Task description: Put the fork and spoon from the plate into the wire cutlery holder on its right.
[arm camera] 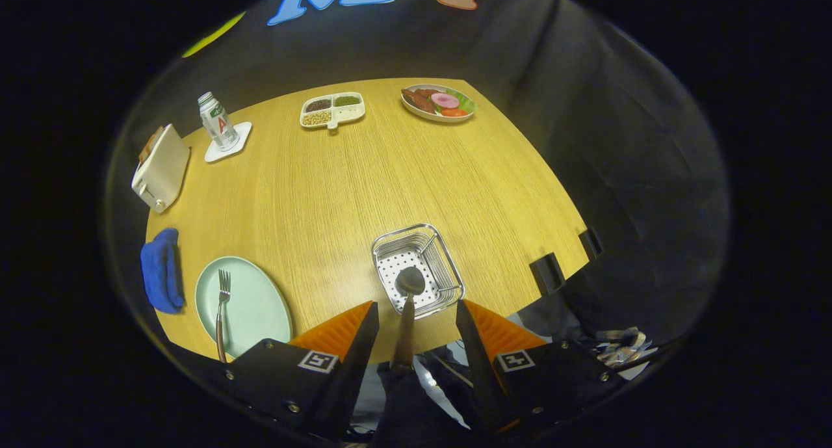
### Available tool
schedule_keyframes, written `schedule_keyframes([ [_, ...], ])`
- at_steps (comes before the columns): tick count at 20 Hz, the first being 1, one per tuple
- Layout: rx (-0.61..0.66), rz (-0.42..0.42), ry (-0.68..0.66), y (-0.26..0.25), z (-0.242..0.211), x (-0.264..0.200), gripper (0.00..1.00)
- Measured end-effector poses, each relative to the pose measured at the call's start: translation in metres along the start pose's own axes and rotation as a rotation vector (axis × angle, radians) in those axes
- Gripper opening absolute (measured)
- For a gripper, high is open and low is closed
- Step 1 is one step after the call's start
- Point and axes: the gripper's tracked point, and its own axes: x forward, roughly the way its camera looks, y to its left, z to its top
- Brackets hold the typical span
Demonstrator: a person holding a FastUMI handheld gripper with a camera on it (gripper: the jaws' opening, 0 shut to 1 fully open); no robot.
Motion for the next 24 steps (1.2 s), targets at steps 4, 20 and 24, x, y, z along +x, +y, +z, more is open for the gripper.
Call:
schedule_keyframes([
  [4,-0.018,0.014,-0.028,0.008,0.004,-0.003,0.74],
  [20,-0.206,0.085,-0.11,0.095,0.002,-0.026,0.73],
  [24,-0.242,0.117,-0.11,0.129,-0.011,-0.03,0.74],
])
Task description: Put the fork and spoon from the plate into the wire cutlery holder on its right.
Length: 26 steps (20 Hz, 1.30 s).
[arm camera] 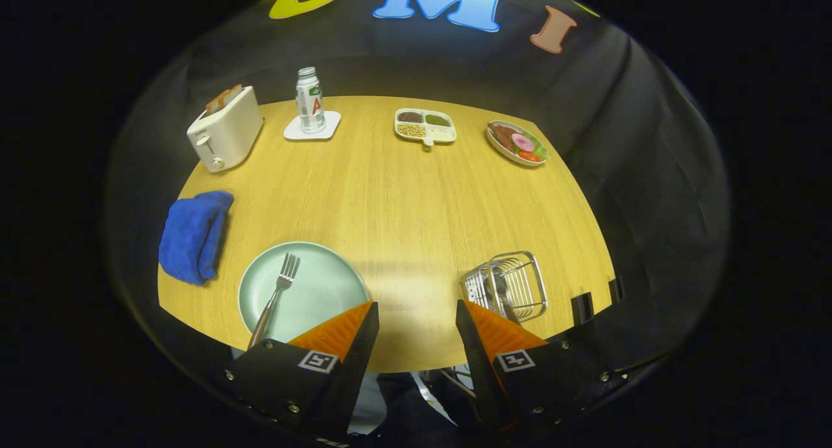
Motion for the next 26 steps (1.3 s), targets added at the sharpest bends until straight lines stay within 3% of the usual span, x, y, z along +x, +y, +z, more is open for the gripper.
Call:
schedule_keyframes([
  [11,0.083,0.13,0.025,0.113,-0.023,0.006,0.74],
  [26,0.214,0.208,0.181,0.186,-0.072,0.056,0.74],
])
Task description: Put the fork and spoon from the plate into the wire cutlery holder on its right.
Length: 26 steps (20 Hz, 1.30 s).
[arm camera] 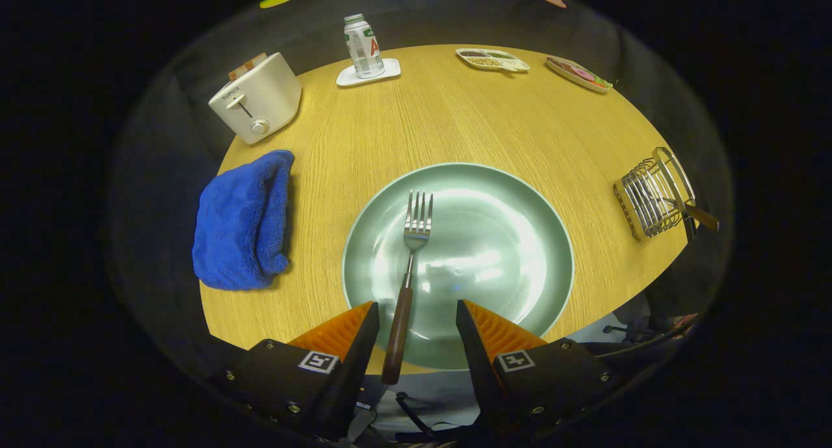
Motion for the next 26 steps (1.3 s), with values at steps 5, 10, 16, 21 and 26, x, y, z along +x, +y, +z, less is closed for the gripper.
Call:
schedule_keyframes([
  [5,0.045,0.028,0.026,0.001,-0.008,0.012,0.72],
  [10,0.068,0.041,0.054,-0.004,-0.012,0.015,0.37],
  [16,0.07,0.067,0.054,-0.003,-0.01,0.018,0.1],
  [21,0.035,0.065,0.019,-0.009,-0.008,0.012,0.01],
  [26,0.024,0.042,-0.018,-0.017,0.002,-0.001,0.01],
])
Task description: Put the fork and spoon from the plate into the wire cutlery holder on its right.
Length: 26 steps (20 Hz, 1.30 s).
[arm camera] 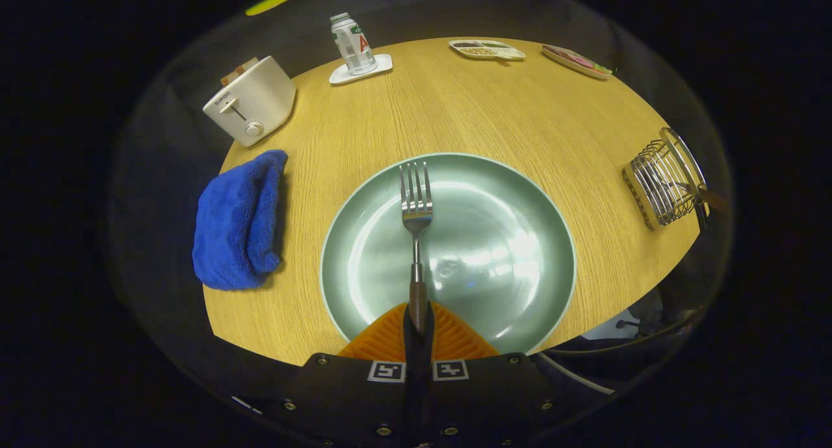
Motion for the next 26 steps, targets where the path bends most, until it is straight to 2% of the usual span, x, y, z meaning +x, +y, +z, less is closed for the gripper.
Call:
schedule_keyframes([
  [8,-0.015,-0.06,-0.102,-0.029,0.036,-0.038,0.01],
  [12,0.035,-0.095,-0.147,-0.055,0.057,-0.06,0.01],
  [19,0.209,-0.181,-0.194,-0.121,0.085,-0.09,0.01],
  [26,0.413,-0.226,-0.179,-0.176,0.087,-0.092,0.01],
])
